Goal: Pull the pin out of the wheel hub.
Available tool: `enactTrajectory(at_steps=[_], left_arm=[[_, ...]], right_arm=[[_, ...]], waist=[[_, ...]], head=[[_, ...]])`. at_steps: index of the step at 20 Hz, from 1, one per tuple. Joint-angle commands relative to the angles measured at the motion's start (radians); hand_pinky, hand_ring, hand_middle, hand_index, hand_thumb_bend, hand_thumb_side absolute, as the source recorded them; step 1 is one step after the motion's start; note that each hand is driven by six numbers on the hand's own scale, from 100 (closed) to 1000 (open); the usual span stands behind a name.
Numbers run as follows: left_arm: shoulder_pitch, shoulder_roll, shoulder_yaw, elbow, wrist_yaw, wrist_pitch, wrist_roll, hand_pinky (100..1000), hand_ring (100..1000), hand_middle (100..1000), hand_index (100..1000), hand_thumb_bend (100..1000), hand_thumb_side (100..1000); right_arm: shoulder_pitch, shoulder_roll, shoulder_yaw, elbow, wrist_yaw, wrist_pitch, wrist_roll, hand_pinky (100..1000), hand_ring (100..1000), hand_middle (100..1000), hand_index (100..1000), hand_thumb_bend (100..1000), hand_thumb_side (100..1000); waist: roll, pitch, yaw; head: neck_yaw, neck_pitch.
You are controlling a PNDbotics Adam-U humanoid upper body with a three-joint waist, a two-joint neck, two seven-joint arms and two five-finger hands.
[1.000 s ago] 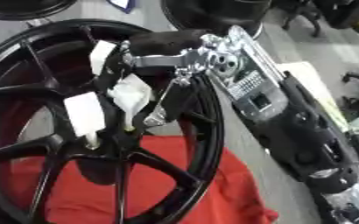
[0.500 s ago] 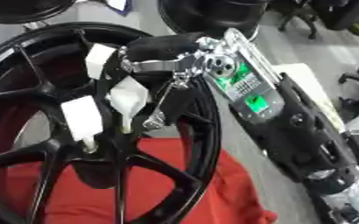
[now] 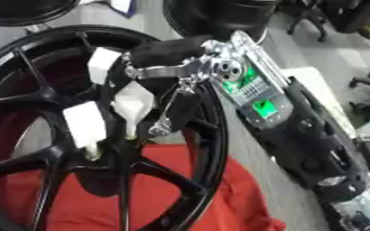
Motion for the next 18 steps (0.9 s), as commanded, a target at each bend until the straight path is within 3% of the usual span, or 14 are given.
enactTrajectory(at_steps=[1, 18], left_arm=[[-0.010, 0.008, 0.000, -0.019, -0.006, 0.001, -0.003, 743, 529, 562, 664, 100, 797], [-0.004, 0.006, -0.001, -0.019, -0.008, 0.001, -0.005, 744, 528, 562, 664, 100, 797]], right_arm=[[-0.022, -0.027, -0.012, -0.010, 0.010, -0.004, 0.000, 808, 805, 686, 782, 343, 100], [-0.021, -0.053, -0.022, -0.003, 0.045, -0.031, -0.013, 810, 808, 694, 785, 342, 100]], waist=[[0.011, -0.015, -0.001], [0.018, -0.019, -0.009]], head=[[-0.004, -0.016], [0.012, -0.042]])
